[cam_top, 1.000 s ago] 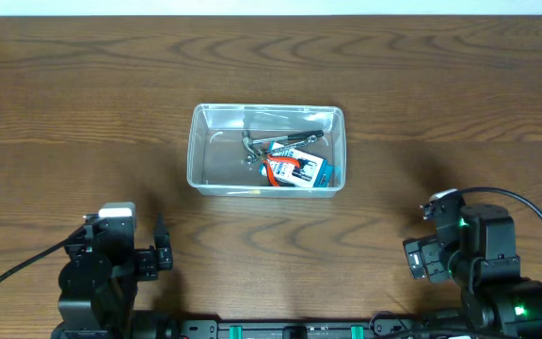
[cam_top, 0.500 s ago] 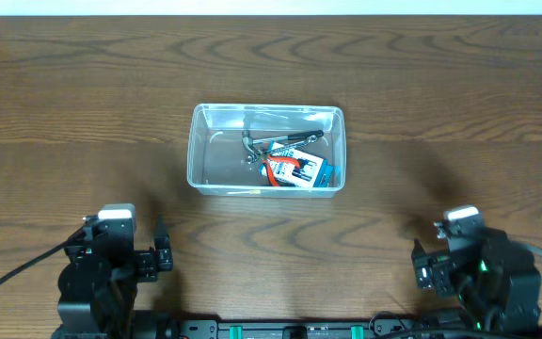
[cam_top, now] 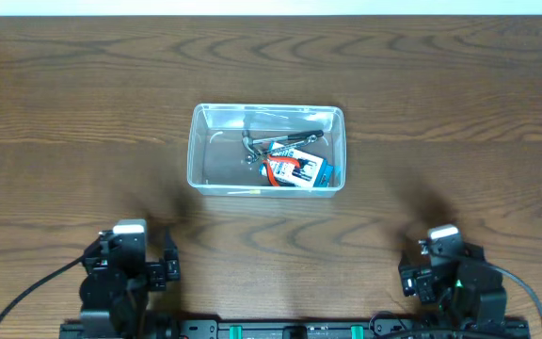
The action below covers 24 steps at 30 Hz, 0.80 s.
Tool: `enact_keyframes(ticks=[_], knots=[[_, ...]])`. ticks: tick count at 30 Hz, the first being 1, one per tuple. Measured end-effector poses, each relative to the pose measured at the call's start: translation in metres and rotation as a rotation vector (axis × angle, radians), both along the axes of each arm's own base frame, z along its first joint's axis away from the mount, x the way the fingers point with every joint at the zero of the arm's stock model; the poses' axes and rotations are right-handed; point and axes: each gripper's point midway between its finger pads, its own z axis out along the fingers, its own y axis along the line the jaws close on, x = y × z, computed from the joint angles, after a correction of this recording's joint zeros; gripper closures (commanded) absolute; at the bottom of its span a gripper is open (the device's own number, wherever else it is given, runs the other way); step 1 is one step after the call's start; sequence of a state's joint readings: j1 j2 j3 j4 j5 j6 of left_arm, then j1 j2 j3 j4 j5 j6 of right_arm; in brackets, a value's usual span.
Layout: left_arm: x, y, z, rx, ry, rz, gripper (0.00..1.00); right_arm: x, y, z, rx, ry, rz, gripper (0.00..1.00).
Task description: Pack container
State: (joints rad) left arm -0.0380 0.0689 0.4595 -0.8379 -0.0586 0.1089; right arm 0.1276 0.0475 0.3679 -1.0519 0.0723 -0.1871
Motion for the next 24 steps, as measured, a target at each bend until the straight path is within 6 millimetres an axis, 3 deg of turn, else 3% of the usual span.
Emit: enact_keyframes(ticks=[15,24], knots=[[-0.001,0.0,-0.064,0.004,0.118,0.0,0.02,0.0,0.0,-0.002,0.001,-0.015,-0.001,0.01],[-0.003,0.0,-0.068,0.005,0.136,0.0,0.02,0.0,0.0,-0.002,0.001,-0.015,-0.001,0.01]])
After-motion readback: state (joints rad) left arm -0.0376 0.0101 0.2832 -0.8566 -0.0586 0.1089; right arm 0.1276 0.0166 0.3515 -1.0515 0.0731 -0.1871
